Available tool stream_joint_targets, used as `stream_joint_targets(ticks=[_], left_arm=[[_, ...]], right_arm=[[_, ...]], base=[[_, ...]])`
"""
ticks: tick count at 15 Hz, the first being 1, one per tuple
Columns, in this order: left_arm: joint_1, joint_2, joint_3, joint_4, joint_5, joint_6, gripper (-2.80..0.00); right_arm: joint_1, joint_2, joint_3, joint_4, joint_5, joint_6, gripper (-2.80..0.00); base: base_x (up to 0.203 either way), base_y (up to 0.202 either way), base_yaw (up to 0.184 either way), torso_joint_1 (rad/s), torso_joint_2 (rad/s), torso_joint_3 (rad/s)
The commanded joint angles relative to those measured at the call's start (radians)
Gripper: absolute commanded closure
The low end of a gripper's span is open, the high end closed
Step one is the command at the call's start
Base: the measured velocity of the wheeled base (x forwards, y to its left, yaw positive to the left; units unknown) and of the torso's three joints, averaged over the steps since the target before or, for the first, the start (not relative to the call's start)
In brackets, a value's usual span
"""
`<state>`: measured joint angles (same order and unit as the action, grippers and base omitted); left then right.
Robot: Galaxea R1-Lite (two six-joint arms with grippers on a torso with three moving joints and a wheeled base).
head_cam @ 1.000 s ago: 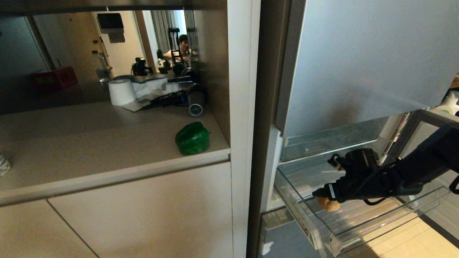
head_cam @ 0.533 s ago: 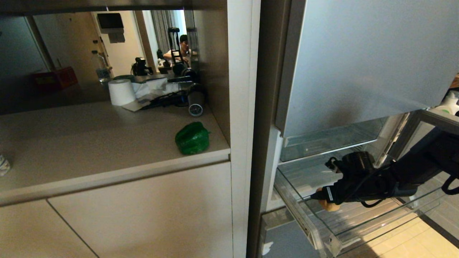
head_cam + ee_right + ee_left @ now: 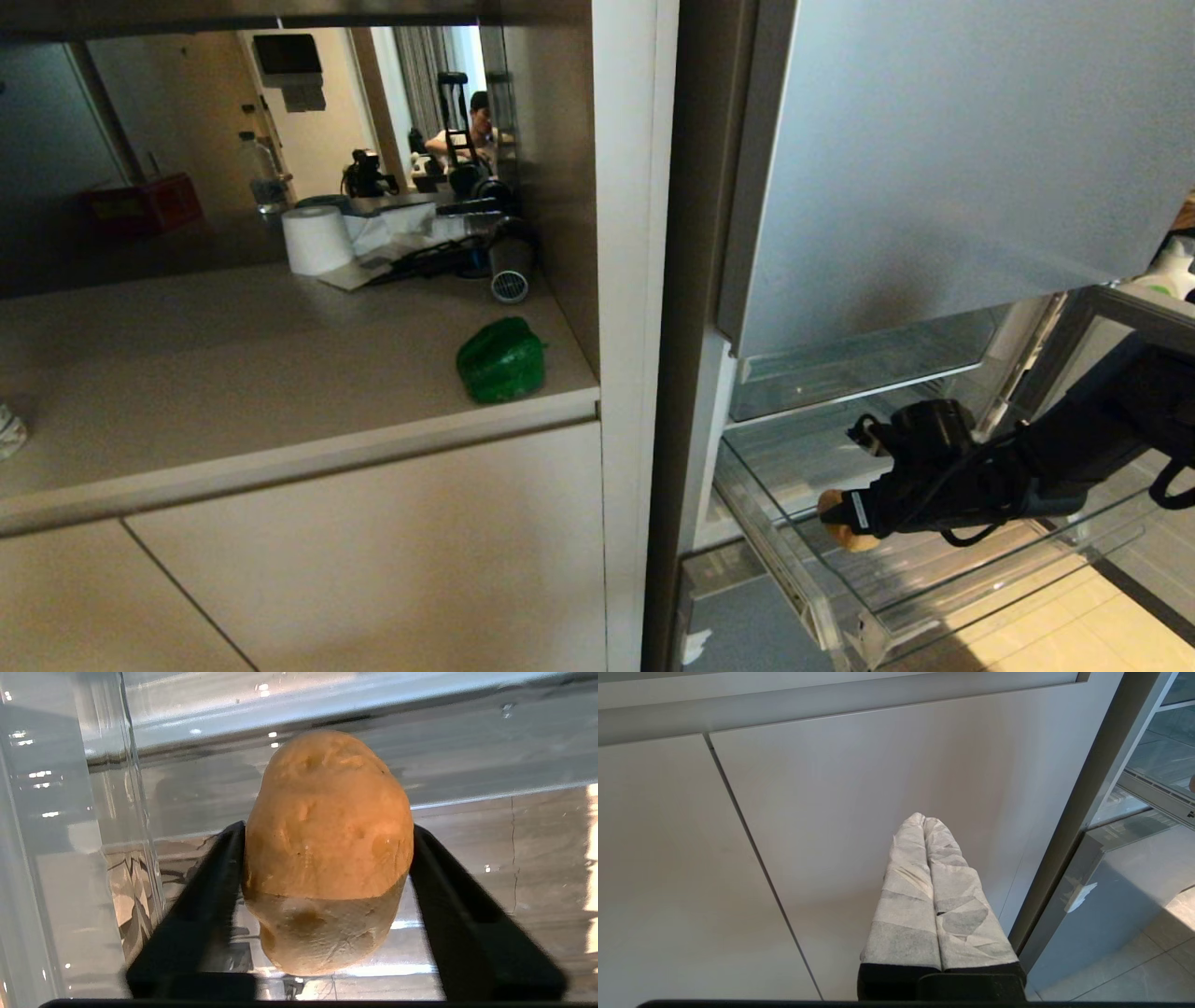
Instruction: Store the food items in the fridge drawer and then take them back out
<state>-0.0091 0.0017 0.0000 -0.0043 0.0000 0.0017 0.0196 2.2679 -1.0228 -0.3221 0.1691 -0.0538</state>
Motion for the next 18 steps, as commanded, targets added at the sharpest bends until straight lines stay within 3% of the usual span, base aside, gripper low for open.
stream_joint_targets(ticks=[1,8,18], left_arm=[[0.0,0.001,0.0,0.0,0.0,0.0,0.0],[0.0,0.001,0.0,0.0,0.0,0.0,0.0],[0.0,0.001,0.0,0.0,0.0,0.0,0.0]], right_arm=[[0.0,-0.001,0.004,-0.002,0.003,-0.001,0.0],[0.005,-0.097,0.031,-0.003,-0.002,0.009,0.0],[0.017,-0.627,0.315,-0.01,0.001,0.041,0.0]], base=[[0.0,0.0,0.0,0.0,0.0,0.0],[0.0,0.0,0.0,0.0,0.0,0.0],[0.0,0.0,0.0,0.0,0.0,0.0]])
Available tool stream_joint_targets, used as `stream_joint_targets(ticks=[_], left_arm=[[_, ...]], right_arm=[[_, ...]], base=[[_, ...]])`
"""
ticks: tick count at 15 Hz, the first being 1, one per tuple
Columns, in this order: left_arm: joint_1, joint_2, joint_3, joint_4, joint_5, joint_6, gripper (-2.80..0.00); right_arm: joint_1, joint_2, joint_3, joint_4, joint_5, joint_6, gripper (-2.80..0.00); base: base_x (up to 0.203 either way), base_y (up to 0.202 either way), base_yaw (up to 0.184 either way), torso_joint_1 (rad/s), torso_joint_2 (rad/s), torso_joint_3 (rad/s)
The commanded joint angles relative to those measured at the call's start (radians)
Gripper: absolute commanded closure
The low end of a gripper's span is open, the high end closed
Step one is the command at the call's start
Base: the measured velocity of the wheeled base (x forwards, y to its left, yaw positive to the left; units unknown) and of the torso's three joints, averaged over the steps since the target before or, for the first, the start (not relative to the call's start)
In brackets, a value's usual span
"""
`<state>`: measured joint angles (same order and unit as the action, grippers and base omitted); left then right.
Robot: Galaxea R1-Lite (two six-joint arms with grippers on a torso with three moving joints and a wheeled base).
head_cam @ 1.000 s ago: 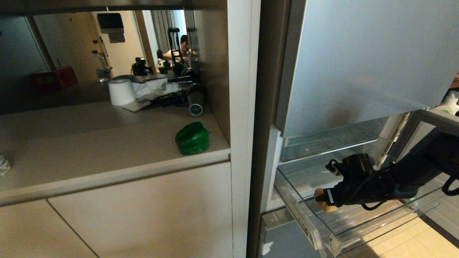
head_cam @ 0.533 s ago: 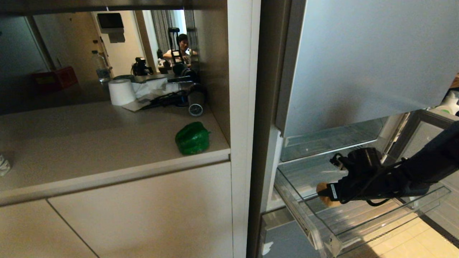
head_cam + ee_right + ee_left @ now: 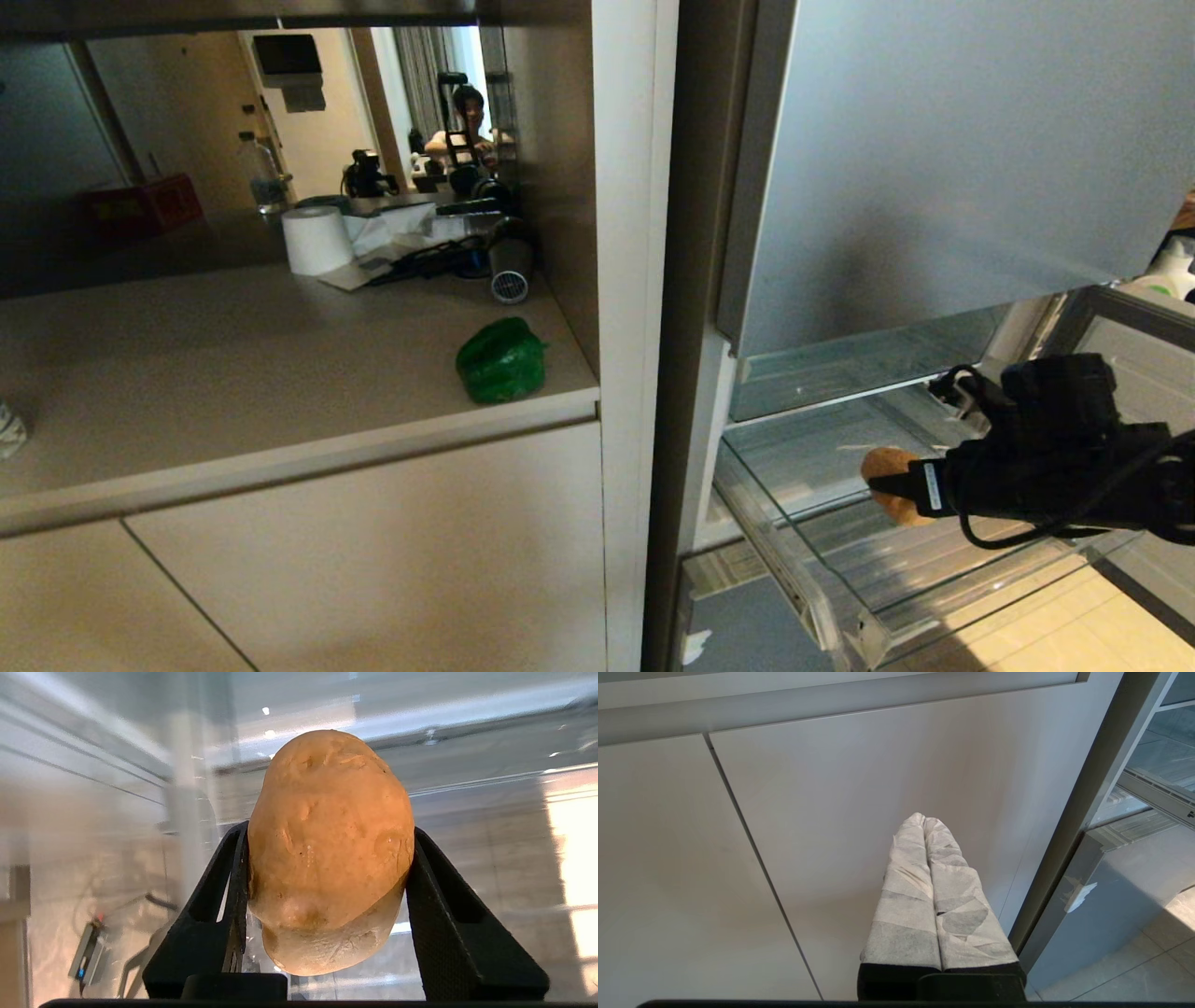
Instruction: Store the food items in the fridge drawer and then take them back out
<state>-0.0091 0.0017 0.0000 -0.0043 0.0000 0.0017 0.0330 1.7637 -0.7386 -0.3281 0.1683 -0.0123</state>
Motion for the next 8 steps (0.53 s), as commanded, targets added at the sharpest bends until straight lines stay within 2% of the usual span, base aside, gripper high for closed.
stream_joint_targets(ticks=[1,5,8], left_arm=[[0.0,0.001,0.0,0.0,0.0,0.0,0.0],[0.0,0.001,0.0,0.0,0.0,0.0,0.0],[0.0,0.001,0.0,0.0,0.0,0.0,0.0]], right_arm=[[0.007,-0.188,0.056,-0.005,0.002,-0.002,0.0],[0.049,-0.476,0.184,-0.006,0.008,-0.005,0.0],[0.153,-0.699,0.304,-0.007,0.013,-0.006,0.0]], base=[[0.0,0.0,0.0,0.0,0.0,0.0],[0.0,0.0,0.0,0.0,0.0,0.0],[0.0,0.0,0.0,0.0,0.0,0.0]])
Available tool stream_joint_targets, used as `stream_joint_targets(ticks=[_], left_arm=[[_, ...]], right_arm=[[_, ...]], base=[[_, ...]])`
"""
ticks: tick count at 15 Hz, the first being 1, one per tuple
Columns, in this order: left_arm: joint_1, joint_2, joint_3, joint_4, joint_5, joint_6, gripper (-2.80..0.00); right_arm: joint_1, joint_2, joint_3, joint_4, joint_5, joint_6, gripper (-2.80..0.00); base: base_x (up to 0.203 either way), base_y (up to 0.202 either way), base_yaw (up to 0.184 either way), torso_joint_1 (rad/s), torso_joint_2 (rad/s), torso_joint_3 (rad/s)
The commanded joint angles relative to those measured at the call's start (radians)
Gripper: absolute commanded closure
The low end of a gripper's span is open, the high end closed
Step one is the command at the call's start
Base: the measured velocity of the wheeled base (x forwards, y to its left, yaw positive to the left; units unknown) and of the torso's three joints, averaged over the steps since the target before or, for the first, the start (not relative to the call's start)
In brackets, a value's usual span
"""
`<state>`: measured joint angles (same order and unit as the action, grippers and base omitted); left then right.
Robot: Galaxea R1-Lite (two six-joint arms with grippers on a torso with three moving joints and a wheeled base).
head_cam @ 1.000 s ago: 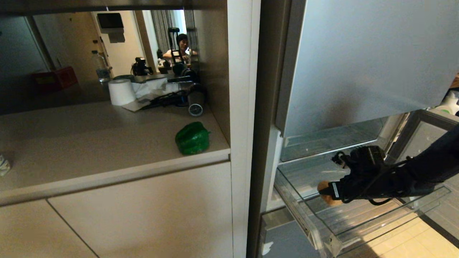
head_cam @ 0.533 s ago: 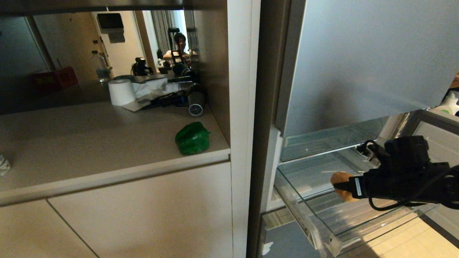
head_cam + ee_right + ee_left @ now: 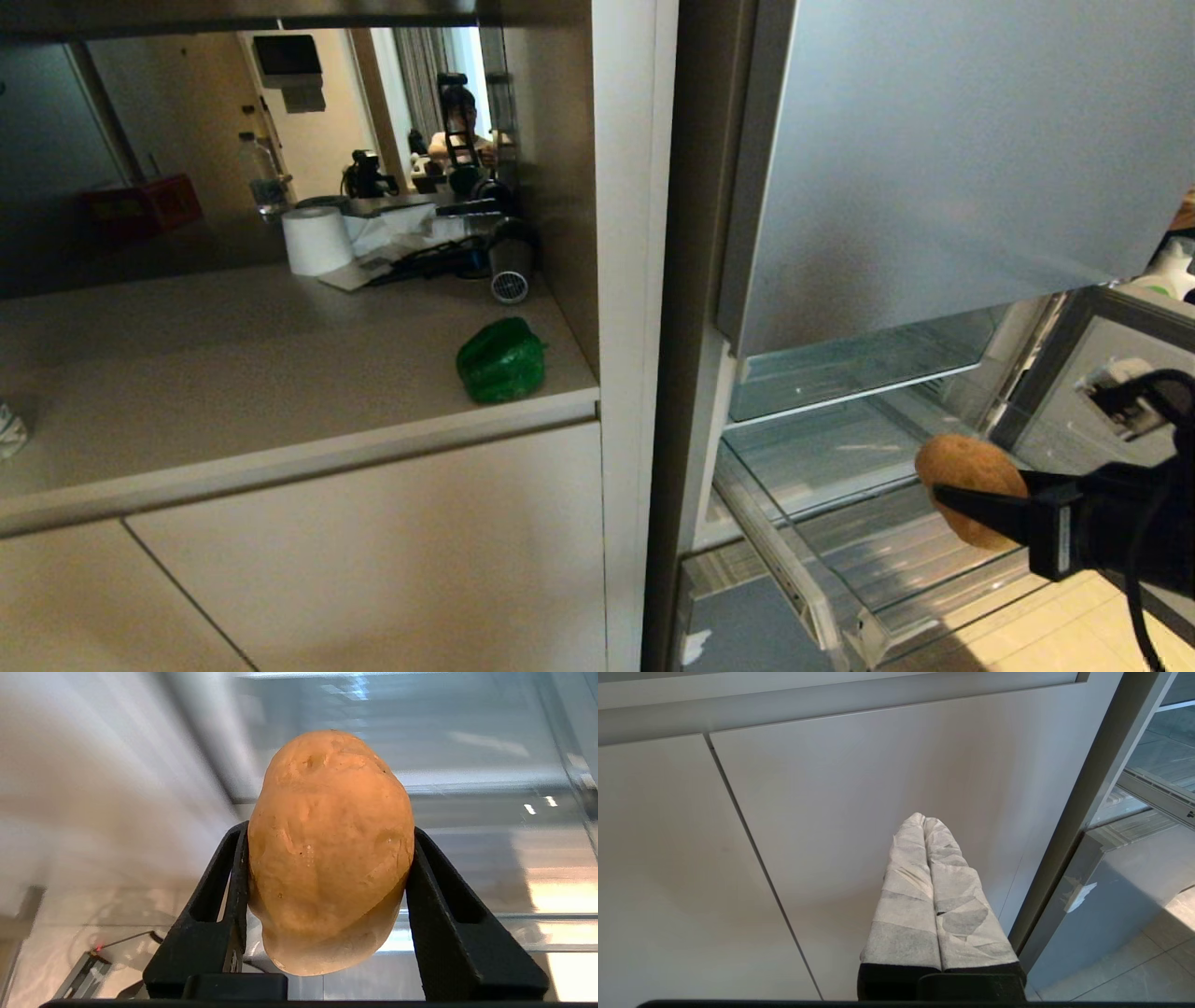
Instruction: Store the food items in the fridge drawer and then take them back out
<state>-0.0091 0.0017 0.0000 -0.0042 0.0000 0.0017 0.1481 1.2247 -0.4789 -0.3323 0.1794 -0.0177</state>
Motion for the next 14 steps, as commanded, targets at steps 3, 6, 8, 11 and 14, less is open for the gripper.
stream_joint_targets(ticks=[3,6,8,11,14], left_arm=[[0.0,0.001,0.0,0.0,0.0,0.0,0.0],[0.0,0.001,0.0,0.0,0.0,0.0,0.0],[0.0,0.001,0.0,0.0,0.0,0.0,0.0],[0.0,0.001,0.0,0.0,0.0,0.0,0.0],[0.0,0.001,0.0,0.0,0.0,0.0,0.0]], right_arm=[[0.093,-0.293,0.172,-0.033,0.019,0.005,0.0],[0.096,-0.325,0.307,-0.268,0.097,0.014,0.0],[0.096,-0.329,0.347,-0.35,0.114,0.02,0.0],[0.091,-0.33,0.357,-0.349,0.114,0.022,0.0],[0.091,-0.332,0.366,-0.349,0.115,0.021,0.0]], base=[[0.0,0.0,0.0,0.0,0.0,0.0],[0.0,0.0,0.0,0.0,0.0,0.0],[0.0,0.0,0.0,0.0,0.0,0.0],[0.0,0.0,0.0,0.0,0.0,0.0],[0.0,0.0,0.0,0.0,0.0,0.0]])
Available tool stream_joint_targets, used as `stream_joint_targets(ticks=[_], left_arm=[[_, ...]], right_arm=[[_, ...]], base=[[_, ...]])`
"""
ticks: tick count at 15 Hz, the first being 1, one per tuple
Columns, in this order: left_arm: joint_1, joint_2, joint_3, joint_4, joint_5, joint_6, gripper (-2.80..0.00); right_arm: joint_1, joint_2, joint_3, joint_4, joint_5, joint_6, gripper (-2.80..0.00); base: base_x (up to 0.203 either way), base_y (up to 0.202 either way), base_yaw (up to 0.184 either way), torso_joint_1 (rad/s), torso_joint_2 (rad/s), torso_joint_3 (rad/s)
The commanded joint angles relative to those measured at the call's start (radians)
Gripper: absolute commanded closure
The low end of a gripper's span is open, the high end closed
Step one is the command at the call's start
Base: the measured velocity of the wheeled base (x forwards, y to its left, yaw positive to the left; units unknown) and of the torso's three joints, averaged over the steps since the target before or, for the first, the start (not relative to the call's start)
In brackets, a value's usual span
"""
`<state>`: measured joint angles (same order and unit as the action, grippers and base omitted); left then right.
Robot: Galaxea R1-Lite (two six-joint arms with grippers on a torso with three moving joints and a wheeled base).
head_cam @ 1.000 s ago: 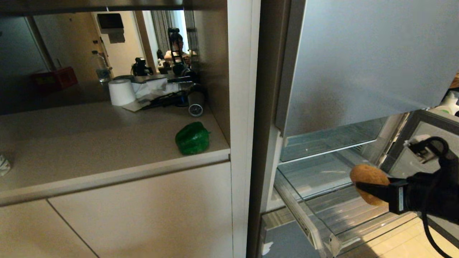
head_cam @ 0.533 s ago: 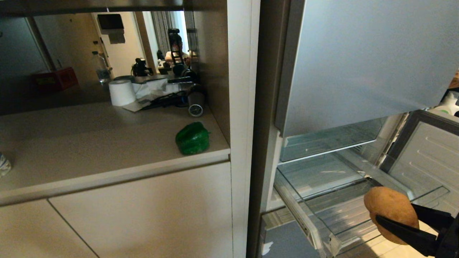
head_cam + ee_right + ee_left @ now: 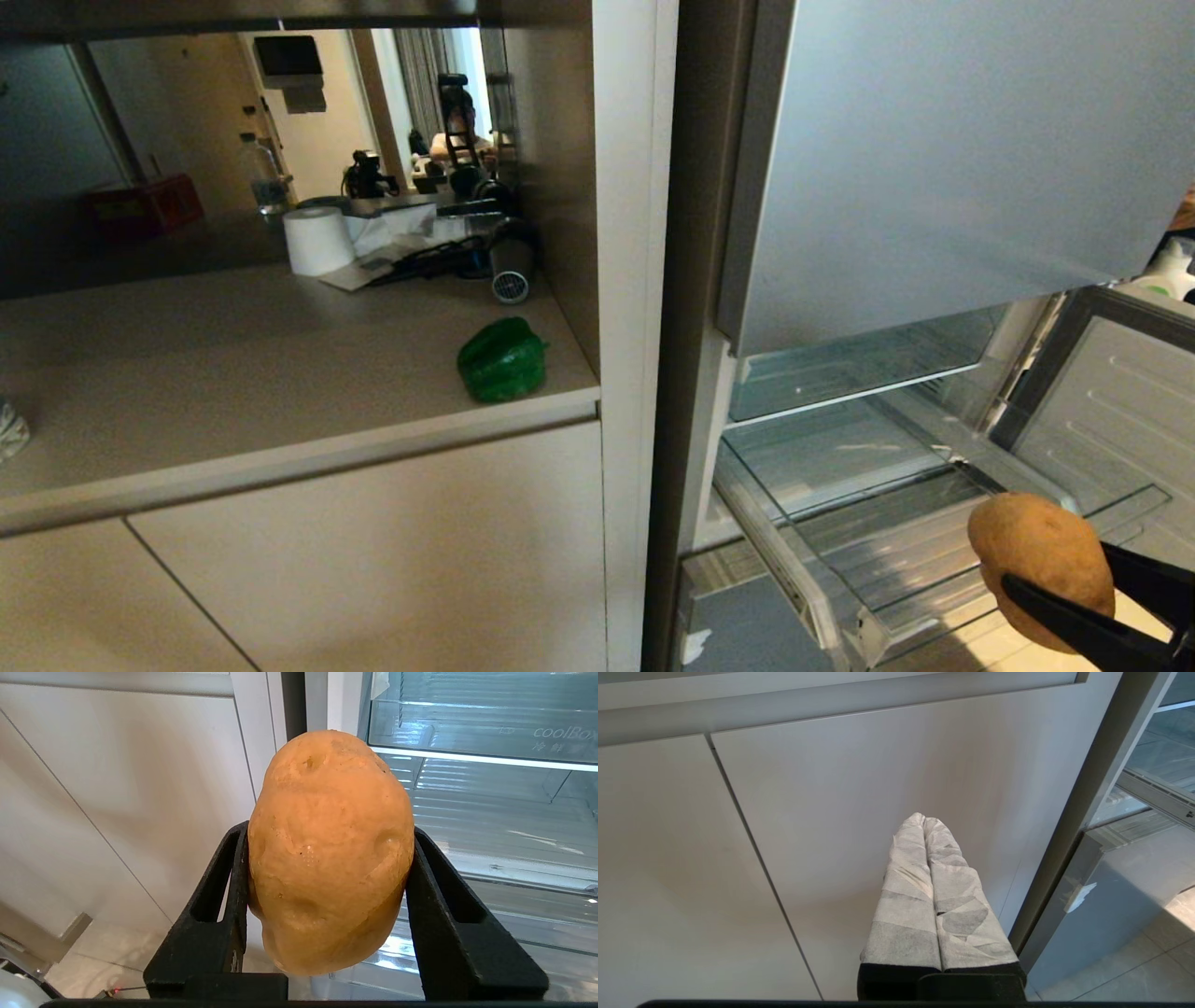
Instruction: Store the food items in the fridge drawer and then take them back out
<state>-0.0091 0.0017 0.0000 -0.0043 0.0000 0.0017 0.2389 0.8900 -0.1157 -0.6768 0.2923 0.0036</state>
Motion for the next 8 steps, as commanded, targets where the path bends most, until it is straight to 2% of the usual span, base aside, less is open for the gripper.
stream_joint_targets(ticks=[1,3,8], left_arm=[[0.0,0.001,0.0,0.0,0.0,0.0,0.0],[0.0,0.001,0.0,0.0,0.0,0.0,0.0],[0.0,0.001,0.0,0.0,0.0,0.0,0.0]], right_arm=[[0.002,0.003,0.004,-0.004,0.005,-0.004,0.0],[0.012,-0.003,0.009,-0.003,0.029,-0.007,0.0],[0.045,0.002,0.042,-0.009,0.108,-0.01,0.0]], base=[[0.0,0.0,0.0,0.0,0.0,0.0],[-0.002,0.0,0.052,0.001,0.0,-0.001],[0.0,-0.008,0.175,0.005,0.0,0.003]])
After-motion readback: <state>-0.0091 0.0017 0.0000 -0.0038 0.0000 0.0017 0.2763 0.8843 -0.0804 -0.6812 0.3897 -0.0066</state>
